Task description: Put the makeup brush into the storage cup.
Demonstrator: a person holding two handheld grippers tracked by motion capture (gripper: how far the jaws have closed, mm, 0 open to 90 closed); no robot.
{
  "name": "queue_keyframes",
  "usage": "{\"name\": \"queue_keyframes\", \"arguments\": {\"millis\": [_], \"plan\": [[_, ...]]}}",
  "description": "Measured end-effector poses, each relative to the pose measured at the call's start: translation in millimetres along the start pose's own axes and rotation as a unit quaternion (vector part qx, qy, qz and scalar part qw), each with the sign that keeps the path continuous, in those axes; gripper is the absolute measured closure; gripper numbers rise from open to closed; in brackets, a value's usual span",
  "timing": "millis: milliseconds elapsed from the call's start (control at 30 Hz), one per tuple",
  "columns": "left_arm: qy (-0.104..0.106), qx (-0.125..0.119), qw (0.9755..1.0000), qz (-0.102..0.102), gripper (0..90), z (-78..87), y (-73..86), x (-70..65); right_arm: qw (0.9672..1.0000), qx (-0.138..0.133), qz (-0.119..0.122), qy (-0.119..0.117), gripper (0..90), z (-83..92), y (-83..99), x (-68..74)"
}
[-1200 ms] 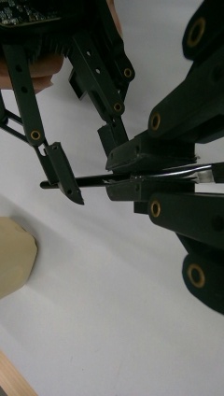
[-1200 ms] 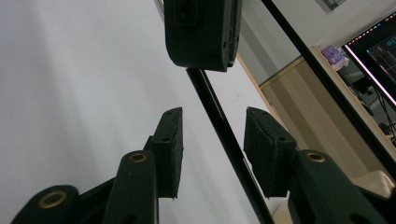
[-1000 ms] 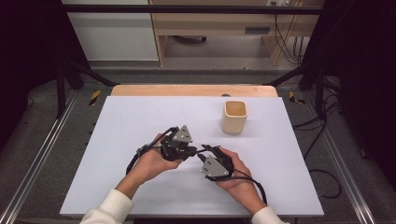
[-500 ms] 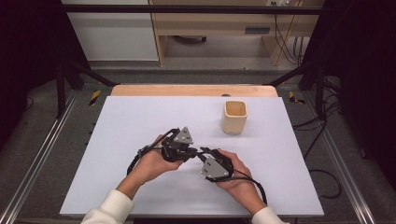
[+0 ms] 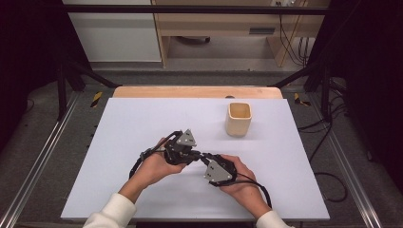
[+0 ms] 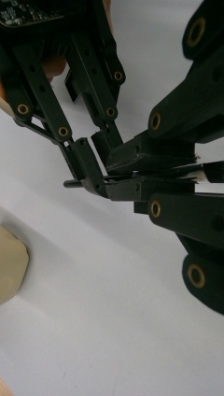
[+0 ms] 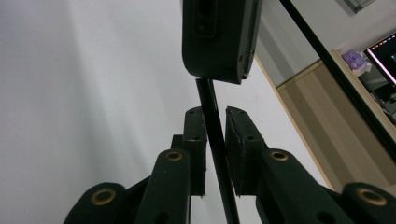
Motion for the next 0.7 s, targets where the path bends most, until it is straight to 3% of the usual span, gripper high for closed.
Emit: {"name": "queue_keyframes", "arguments": {"millis": [400,533,633,700], "plan": [[0.003,-0.014,0.9999,0.008,81.8,1.9,-2.0,0.0,0.9997,0.013,0.009,-0.018,83.6,-0.3,1.6,4.6],[-0.006,-0.041,0.999,0.019,74.3,6.9,-4.4,2.4,0.9995,0.018,0.009,-0.023,83.6,-1.5,4.7,4.6],[-0.016,-0.073,0.9966,0.035,68.5,11.6,-7.0,4.4,0.9995,0.02,0.011,-0.022,83.6,-1.8,5.3,4.0],[-0.027,-0.081,0.9956,0.038,64.1,14.1,-7.1,6.8,0.9994,0.023,0.007,-0.026,83.6,-1.6,5.3,5.8]]}}
Point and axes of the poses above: each handheld gripper's, and its own axes: z roughly backward along the jaws, y roughly out of its underside, x roughly to its left, the point moved 3 cm from there along -z, roughly forward along the jaws, and after that the axes turned 9 degrees about y, right-handed, at the moved point
